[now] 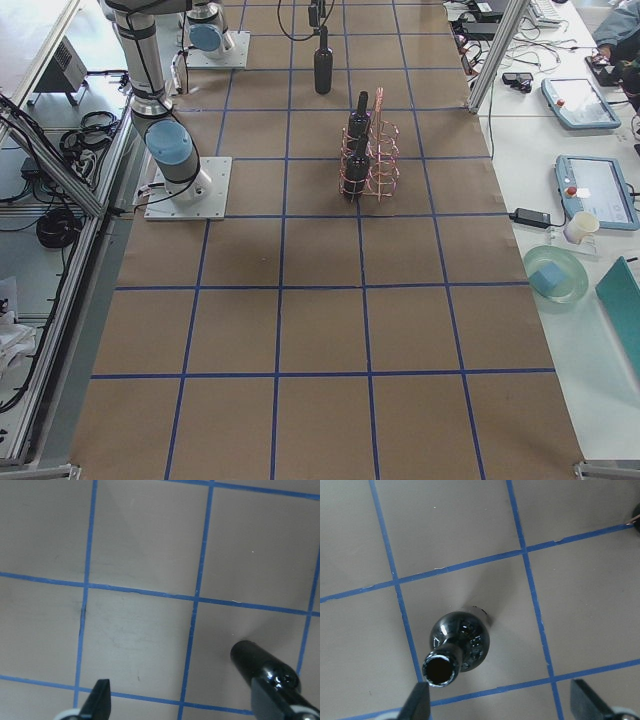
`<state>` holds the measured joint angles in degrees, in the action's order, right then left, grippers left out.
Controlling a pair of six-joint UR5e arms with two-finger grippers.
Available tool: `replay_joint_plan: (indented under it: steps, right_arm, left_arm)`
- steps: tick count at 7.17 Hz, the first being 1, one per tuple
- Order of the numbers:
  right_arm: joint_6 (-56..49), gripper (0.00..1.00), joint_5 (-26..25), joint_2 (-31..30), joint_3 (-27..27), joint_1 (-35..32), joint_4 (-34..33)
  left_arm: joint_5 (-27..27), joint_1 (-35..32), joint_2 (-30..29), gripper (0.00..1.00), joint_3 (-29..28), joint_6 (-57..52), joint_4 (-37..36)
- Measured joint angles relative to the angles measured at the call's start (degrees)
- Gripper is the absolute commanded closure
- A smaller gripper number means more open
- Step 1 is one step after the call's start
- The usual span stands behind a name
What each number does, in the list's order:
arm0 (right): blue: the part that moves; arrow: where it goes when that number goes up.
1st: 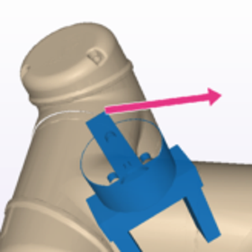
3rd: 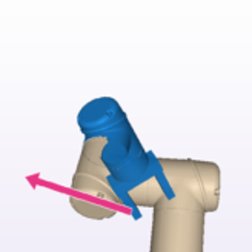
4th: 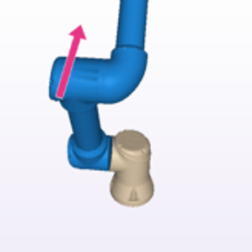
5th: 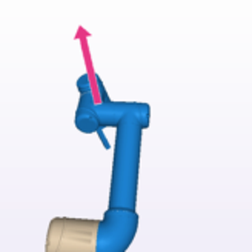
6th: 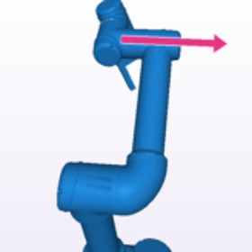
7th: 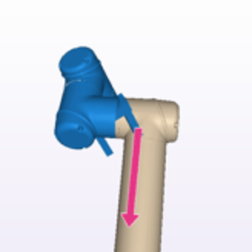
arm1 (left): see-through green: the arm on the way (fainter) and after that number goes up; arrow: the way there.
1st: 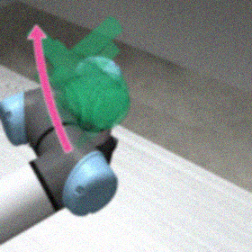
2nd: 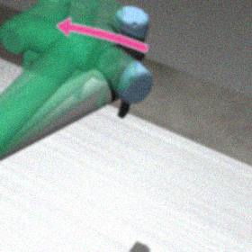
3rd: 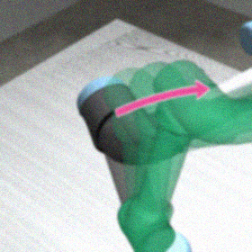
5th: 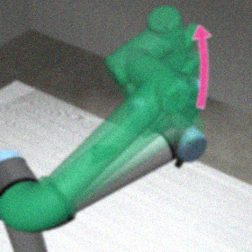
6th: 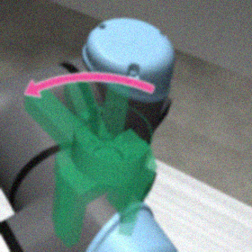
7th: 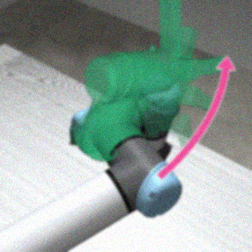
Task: Place wine into wine basket
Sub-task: 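Move the right gripper over the standing bottle and lower onto its neck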
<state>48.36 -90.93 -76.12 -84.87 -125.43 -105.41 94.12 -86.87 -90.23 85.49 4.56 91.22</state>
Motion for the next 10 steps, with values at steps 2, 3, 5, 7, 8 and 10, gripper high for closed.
replay_joint_plan:
  steps: [2, 3, 5, 7, 8, 10]
  right_arm:
    - [1.52, 0.0, -0.09, 2.3, 0.05, -1.78, -1.91]
    - [1.36, 0.0, -0.19, 2.97, 0.05, -2.05, -2.47]
    - [0.96, 0.0, -0.54, 4.21, -0.03, -2.16, -3.58]
    - [0.66, 0.04, -0.8, 5.13, -0.25, -2.18, -4.03]
    - [0.57, 0.14, -0.89, 5.39, -0.33, -2.19, -4.25]
    - [0.23, 0.14, -1.01, 5.66, -0.33, -1.87, -4.89]
  left_arm:
    - [1.37, -0.23, 0.93, 0.0, 0.27, -0.24, 1.63]
    - [1.14, -0.03, 1.23, 0.0, 0.31, -0.4, 2.02]
    - [0.2, 1.66, 1.52, 0.0, 0.27, -2.42, 2.19]
    - [0.09, 5.39, 1.82, 0.0, 0.22, -6.35, 2.23]
    - [0.02, 7.36, 2.03, 0.0, 0.21, -7.44, 2.24]
    - [-0.07, 10.84, 2.14, 0.0, 0.2, -8.12, 2.1]
